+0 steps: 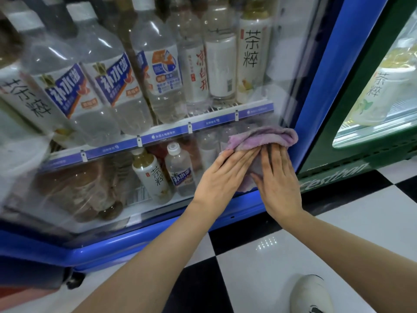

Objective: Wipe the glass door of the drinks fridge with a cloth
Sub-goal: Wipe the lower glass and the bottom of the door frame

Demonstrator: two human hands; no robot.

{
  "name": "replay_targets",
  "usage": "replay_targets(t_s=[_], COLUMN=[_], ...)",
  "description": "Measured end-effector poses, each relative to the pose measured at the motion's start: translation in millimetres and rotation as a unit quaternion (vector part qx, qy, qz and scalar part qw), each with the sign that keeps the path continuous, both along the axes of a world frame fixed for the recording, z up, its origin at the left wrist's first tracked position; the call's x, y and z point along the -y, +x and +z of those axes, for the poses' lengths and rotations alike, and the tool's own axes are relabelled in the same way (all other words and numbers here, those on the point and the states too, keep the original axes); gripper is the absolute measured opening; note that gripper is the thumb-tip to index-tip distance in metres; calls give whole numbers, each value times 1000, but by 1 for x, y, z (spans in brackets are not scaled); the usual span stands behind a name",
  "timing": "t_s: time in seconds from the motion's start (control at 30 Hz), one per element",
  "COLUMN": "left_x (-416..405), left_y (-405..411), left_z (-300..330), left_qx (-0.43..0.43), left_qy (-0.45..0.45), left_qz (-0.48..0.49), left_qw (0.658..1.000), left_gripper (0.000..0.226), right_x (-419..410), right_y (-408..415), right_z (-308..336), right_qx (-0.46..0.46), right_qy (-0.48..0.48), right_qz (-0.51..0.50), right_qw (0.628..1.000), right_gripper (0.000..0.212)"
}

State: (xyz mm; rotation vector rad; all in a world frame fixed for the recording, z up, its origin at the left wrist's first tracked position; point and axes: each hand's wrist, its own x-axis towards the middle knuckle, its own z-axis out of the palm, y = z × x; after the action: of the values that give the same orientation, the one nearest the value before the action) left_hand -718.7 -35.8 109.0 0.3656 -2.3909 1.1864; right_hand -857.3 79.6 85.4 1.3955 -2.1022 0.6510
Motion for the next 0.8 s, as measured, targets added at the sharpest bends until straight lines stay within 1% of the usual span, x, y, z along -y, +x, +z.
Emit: replay_targets(t_s=[0.13,0.23,0.27,0.33,0.43,0.53,0.63,0.73,0.8], left_x=[5,12,14,18,23,27,32,36,39], left_y=[20,42,48,59,76,95,117,141,159], left_z=[-16,-30,-33,-35,-34,-36,-35,-36,-37], left_qx=[26,24,23,36,52,39,19,32,56], left_qy=[-4,-2,0,5,9,8,13,32,26], left_qz=[9,18,17,13,8,30,52,68,93], left_qw=[1000,1000,1000,999,999,999,998,997,994], left_gripper=[83,106,110,110,100,116,122,130,131], right_x=[9,16,19,25,32,38,45,54,61], right_y=[8,22,27,36,49,61,72,86,96], right_z=[-25,-44,-48,-52,-55,-54,-53,-52,-53], right_qx=[-23,-49,-50,-46,-51,-67,-93,-116,-129], right_qy=[-8,-2,-5,-14,-27,-39,-44,-38,-22], right_qz=[11,21,25,30,48,77,95,116,132], right_qw=[1000,999,998,998,997,994,990,986,983], right_gripper=[94,92,92,93,92,86,82,85,93])
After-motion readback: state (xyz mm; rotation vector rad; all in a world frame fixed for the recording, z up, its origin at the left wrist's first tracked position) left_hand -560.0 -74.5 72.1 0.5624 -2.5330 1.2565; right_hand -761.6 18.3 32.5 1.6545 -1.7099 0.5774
